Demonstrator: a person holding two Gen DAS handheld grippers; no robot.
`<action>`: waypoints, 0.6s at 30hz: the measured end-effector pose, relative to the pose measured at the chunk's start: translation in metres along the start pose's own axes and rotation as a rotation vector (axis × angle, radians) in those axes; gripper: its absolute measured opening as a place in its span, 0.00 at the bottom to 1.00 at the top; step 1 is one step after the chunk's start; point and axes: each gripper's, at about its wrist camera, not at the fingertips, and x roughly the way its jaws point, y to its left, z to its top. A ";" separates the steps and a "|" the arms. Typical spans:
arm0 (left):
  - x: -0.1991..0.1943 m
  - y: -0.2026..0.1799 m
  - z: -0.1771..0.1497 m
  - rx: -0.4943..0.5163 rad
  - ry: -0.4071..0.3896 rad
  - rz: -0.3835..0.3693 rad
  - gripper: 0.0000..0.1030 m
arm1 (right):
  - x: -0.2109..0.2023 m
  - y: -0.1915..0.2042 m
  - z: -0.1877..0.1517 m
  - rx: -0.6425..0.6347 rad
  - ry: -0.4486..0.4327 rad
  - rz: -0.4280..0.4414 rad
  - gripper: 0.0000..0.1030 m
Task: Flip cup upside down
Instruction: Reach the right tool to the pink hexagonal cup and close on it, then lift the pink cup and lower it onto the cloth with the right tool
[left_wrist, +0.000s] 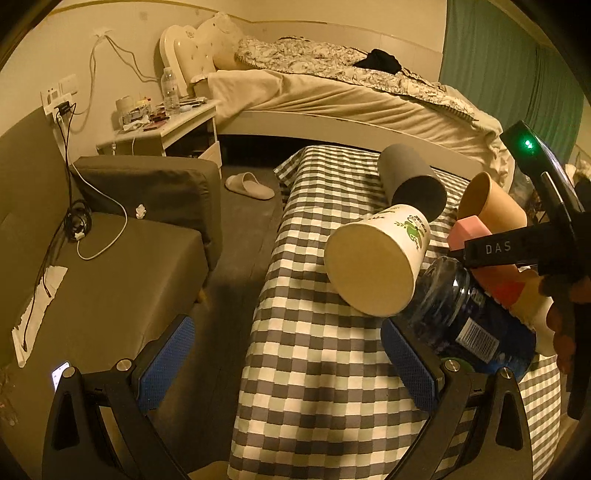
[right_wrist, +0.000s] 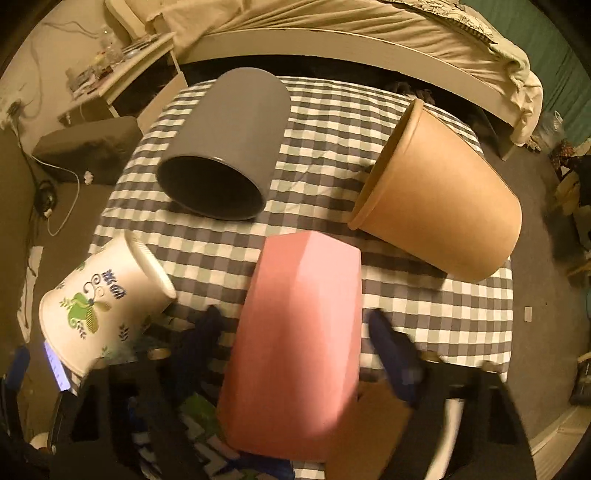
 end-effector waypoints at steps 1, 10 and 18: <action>0.000 -0.001 0.000 -0.002 -0.001 0.000 1.00 | -0.001 -0.001 -0.001 0.002 -0.002 0.003 0.60; -0.038 -0.003 0.005 -0.033 -0.042 -0.007 1.00 | -0.096 -0.007 -0.013 0.009 -0.155 0.066 0.60; -0.110 -0.015 -0.013 -0.015 -0.103 -0.018 1.00 | -0.185 -0.006 -0.077 -0.002 -0.214 0.062 0.60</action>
